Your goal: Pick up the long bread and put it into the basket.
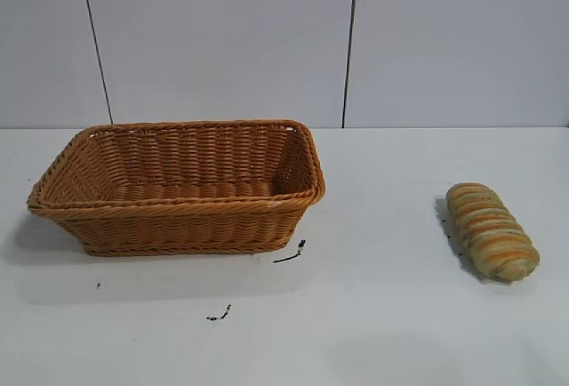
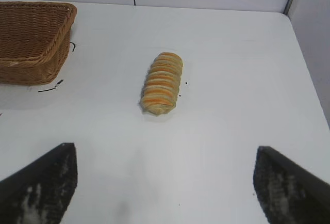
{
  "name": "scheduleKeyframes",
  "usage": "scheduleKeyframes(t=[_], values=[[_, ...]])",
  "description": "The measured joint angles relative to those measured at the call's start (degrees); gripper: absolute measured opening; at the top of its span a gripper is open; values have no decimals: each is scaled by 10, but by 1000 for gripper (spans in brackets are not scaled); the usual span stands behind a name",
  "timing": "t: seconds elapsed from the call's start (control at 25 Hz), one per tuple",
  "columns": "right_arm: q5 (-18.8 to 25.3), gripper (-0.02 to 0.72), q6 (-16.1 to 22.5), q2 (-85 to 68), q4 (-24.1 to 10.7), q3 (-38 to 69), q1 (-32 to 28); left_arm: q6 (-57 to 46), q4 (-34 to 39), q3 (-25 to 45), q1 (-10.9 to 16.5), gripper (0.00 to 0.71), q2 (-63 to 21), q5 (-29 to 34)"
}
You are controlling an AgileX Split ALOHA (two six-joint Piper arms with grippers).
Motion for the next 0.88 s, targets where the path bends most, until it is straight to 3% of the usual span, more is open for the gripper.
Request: scheduleKeyframes(t=[0.52, 0.88], values=[[1, 638, -1, 27, 0, -10, 0, 0, 0, 0, 0, 696, 0, 0], [-49, 638, -2, 334, 0, -125, 0, 0, 0, 0, 0, 696, 0, 0]])
